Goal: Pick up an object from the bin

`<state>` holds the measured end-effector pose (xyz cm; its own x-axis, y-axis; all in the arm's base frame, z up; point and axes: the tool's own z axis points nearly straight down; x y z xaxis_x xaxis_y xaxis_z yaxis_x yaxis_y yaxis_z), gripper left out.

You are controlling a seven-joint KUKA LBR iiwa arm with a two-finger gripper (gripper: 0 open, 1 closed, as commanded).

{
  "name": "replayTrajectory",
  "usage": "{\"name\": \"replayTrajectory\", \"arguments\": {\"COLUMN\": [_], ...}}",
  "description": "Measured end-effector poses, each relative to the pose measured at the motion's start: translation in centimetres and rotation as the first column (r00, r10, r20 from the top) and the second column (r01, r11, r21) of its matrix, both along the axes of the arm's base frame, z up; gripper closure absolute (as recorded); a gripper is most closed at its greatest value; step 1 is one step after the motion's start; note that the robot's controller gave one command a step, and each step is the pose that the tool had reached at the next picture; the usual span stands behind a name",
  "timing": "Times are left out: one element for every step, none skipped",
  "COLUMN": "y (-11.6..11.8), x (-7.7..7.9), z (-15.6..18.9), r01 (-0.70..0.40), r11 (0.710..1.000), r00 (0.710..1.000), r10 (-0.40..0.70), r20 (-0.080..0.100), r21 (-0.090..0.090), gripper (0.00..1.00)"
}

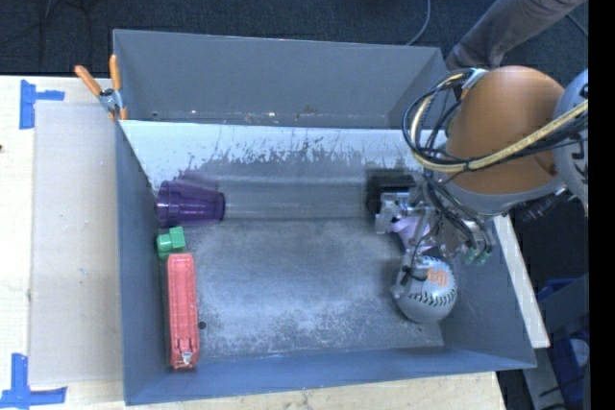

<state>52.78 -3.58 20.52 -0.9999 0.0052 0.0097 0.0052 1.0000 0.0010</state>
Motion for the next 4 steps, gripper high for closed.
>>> {"name": "replayTrajectory", "arguments": {"y": [0.0, 1.1, -4.5, -6.4], "x": [0.1, 0.1, 0.1, 0.1], "z": [0.3, -4.7, -12.2, -13.8], "r01": [-0.001, -0.062, -0.131, -0.125], "r11": [1.000, 0.998, 0.991, 0.992], "r00": [1.000, 0.998, 0.991, 0.992], "r10": [0.001, 0.062, 0.131, 0.125], "r20": [0.005, 0.009, 0.009, 0.002], "r21": [0.000, 0.000, 0.000, 0.007], "gripper": [0.00, 0.00, 0.00, 0.00]}}
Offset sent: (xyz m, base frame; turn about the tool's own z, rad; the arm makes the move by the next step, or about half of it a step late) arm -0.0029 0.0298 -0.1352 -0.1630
